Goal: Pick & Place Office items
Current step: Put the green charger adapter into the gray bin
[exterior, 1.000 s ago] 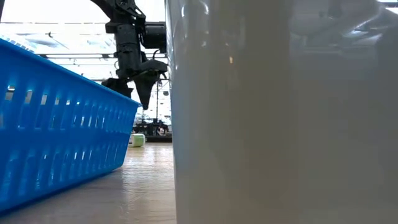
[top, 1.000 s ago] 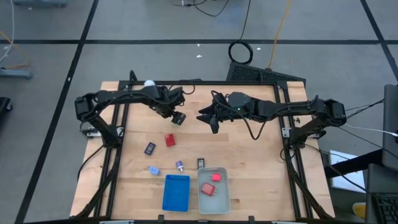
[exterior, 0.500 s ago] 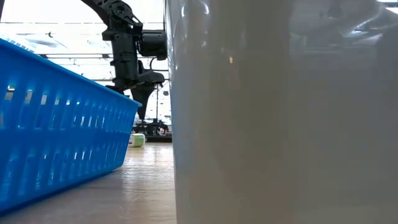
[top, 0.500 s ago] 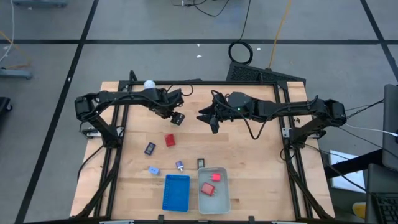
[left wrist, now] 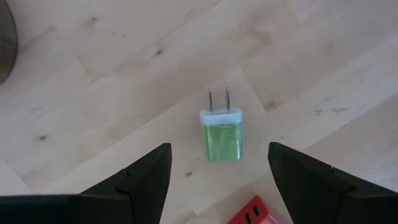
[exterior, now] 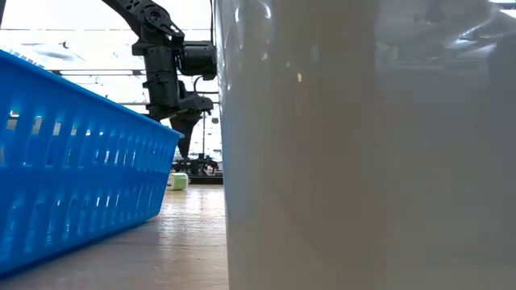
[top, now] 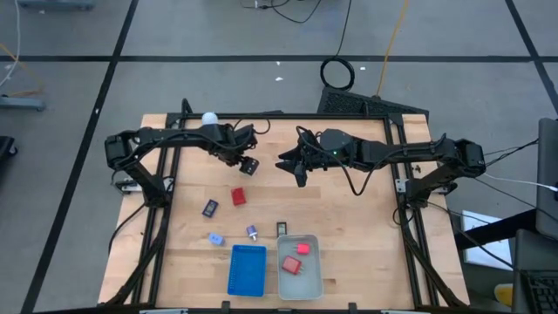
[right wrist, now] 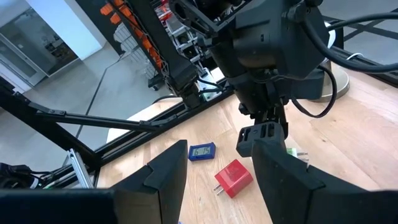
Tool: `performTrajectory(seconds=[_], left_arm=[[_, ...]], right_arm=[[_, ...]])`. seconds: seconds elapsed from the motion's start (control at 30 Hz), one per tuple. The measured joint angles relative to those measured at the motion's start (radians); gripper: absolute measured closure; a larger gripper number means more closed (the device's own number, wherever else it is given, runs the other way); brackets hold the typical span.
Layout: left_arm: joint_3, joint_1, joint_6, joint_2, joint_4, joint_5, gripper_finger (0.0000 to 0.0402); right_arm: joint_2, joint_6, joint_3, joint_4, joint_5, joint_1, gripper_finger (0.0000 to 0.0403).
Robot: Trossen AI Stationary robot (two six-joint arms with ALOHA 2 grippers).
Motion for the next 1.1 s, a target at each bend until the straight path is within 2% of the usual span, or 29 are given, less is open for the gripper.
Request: performTrajectory(seconds=[0.17, 0.6, 0.9, 1.0, 1.1], left_arm=[[0.0, 0.001, 0.001, 0.016, 0.014, -0.005, 0.0131], [0.0, -0.015, 0.001, 0.17, 0.055, 0.03, 0.0131], [0.002, -0.033, -0.016, 0.195, 0.085, -0.005, 0.0132], [0.002, -0.03, -0.026, 0.195, 0.09, -0.009, 0.0154], [0.001, -0.03, -0.024, 0.195, 0.09, -0.016, 0.0201]], right_arm=[[0.0, 0.0, 0.0, 0.0, 0.0, 0.0, 0.0232], [0.0, 0.0, 0.0, 0.0, 0.003, 0.0, 0.0232], [0.0, 0.0, 0.0, 0.0, 0.003, 0.0, 0.0232], [0.0, 0.0, 0.0, 0.0, 0.003, 0.0, 0.0232], [0.0, 0.0, 0.0, 0.0, 0.003, 0.0, 0.0232]])
